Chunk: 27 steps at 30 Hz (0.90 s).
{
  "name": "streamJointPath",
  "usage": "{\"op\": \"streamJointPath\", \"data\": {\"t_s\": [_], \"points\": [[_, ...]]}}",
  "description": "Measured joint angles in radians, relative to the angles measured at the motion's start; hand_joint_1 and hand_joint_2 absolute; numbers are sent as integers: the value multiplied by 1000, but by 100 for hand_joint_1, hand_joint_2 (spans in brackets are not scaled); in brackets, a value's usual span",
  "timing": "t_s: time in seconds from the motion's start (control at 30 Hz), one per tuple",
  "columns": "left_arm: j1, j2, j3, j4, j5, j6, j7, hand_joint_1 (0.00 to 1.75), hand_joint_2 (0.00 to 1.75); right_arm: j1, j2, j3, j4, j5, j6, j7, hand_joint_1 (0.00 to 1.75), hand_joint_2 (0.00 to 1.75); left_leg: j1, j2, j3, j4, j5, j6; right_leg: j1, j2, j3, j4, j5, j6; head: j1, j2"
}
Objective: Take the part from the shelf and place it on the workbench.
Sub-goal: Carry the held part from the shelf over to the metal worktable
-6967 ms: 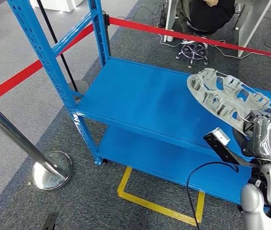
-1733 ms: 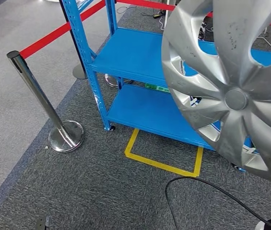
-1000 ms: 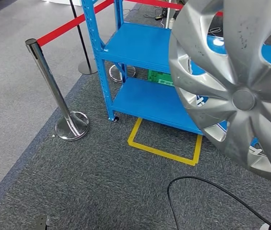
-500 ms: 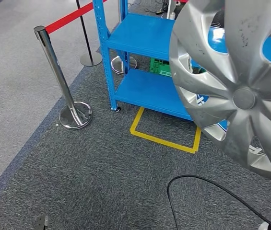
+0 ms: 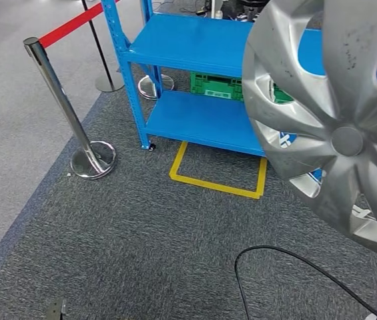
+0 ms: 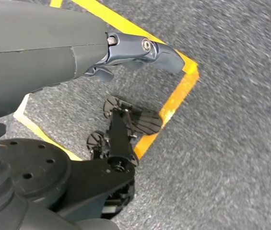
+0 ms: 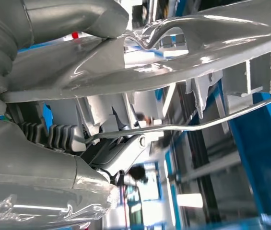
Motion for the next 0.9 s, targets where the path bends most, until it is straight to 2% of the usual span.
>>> {"op": "streamJointPath", "data": {"t_s": [0.03, 0.07, 0.13, 0.17, 0.2, 0.23, 0.27, 0.33, 0.4, 0.43, 0.47, 0.5, 0.53, 0.6, 0.63, 0.67, 0.7, 0.73, 0.8, 0.83, 0.87, 0.9], "points": [[0, 1, 0, 0, 1, -3, -4, 0, 175, -1, 2, 0, 0, 6, -6, -2, 175, 175, 1, -14, -14, 33, -27, -5, -2, 9, -5, -2, 5, -8, -1, 0], [0, 3, 0, 0, 1, -6, -6, 0, 175, -1, 4, 0, 0, 15, -12, -6, 175, 175, 3, -31, -38, 88, -65, -9, -3, 18, -10, -2, 10, -15, -1, 0], [2, 4, 0, 0, 0, -9, -7, 0, 175, 0, 7, 1, 0, 34, -25, -12, 175, 175, 3, -46, -97, 227, -130, -12, -2, 39, -22, -2, 17, -22, -2, 0], [3, 5, 0, 0, 0, -10, -7, 0, 175, 1, 8, 1, 0, 41, -30, -13, 175, 175, 3, -48, -114, 271, -140, -10, -1, 50, -27, -1, 21, -22, -2, 0], [4, 5, 0, 0, 0, -10, -7, 0, 175, 2, 9, 1, 0, 46, -34, -14, 175, 175, 2, -50, -114, 277, -129, -7, 0, 61, -30, -1, 24, -22, -2, 0], [4, 6, 0, 0, -1, -10, -7, 0, 175, 3, 9, 1, -1, 49, -37, -14, 175, 175, 2, -53, -93, 243, -99, -3, 1, 73, -32, -1, 26, -21, -2, 0], [4, 7, 0, 0, -1, -10, -7, 0, 175, 3, 10, 1, -2, 51, -37, -15, 175, 175, 2, -64, -58, 179, -62, 3, 1, 84, -33, -1, 28, -19, -2, 0], [4, 9, 0, 0, -2, -9, -8, 0, 175, 2, 10, 2, -5, 51, -37, -16, 175, 175, 3, -100, 14, 50, -14, 15, 4, 105, -37, 0, 32, -14, -2, 0], [3, 10, 0, 0, -3, -9, -8, 0, 175, 2, 10, 2, -7, 51, -37, -17, 175, 175, 5, -117, 43, -5, -11, 19, 4, 122, -45, 3, 38, -4, -2, 0], [2, 9, 0, 0, -3, -9, -8, 0, 175, 2, 10, 3, -8, 52, -38, -17, 175, 175, 7, -111, 42, -12, -13, 20, 4, 131, -51, 4, 42, 1, -2, 0], [0, 9, -1, 0, -3, -9, -8, 0, 175, 4, 10, 3, -9, 52, -38, -17, 175, 175, 9, -102, 40, -16, -14, 22, 4, 130, -57, 7, 41, 7, -2, 0], [-1, 8, -2, 0, -3, -8, -8, 0, 175, 5, 10, 3, -11, 52, -39, -17, 175, 175, 12, -92, 39, -19, -15, 24, 5, 115, -67, 20, 31, 14, 1, 0], [0, 7, -2, 0, -4, -5, -7, 0, 175, 5, 10, 3, -12, 52, -40, -17, 175, 175, 14, -82, 37, -21, -13, 28, 5, 95, -82, 51, 9, 21, 5, 0], [3, 7, -2, 0, -7, 4, -1, 0, 175, 5, 10, 3, -14, 50, -40, -17, 175, 175, 14, -61, 37, -22, -12, 33, 1, 52, -132, 172, -60, 35, 11, 0], [5, 8, -2, 0, -9, 9, 3, 0, 175, 5, 10, 4, -14, 47, -40, -16, 175, 175, 13, -50, 36, -22, -11, 34, -3, 44, -160, 242, -91, 40, 11, 0], [6, 8, -2, 0, -10, 12, 8, 0, 175, 5, 10, 4, -13, 44, -40, -16, 175, 175, 13, -39, 36, -21, -11, 35, -5, 40, -178, 291, -106, 44, 12, 0], [5, 7, -2, 0, -10, 14, 10, 0, 175, 5, 10, 4, -13, 39, -40, -17, 175, 175, 13, -28, 35, -20, -11, 34, -7, 38, -178, 302, -103, 47, 12, 0], [4, 7, -2, 0, -10, 16, 13, 0, 175, 4, 10, 3, -14, 34, -40, -18, 175, 175, 13, -18, 36, -19, -11, 34, -8, 34, -157, 269, -80, 48, 12, 0], [1, 6, -2, 0, -10, 19, 16, 0, 175, -1, 10, 2, -14, 25, -41, -21, 175, 175, 12, 0, 39, -18, -13, 30, -8, 6, -74, 125, -20, 49, 12, 0], [0, 5, -2, 0, -10, 21, 18, 0, 175, -6, 11, 2, -15, 23, -41, -22, 175, 175, 9, 8, 40, -16, -14, 26, -5, -8, -40, 61, -1, 44, 12, 0], [-1, 6, -2, 0, -10, 23, 20, 0, 175, -10, 11, 1, -15, 21, -40, -22, 175, 175, 6, 15, 40, -14, -14, 21, -3, -18, -20, 23, 8, 37, 11, 0], [-1, 6, -2, 0, -10, 25, 22, 0, 175, -14, 12, 0, -16, 21, -38, -22, 175, 175, 3, 22, 38, -13, -14, 16, 0, -20, -16, 10, 7, 30, 11, 0]]}}
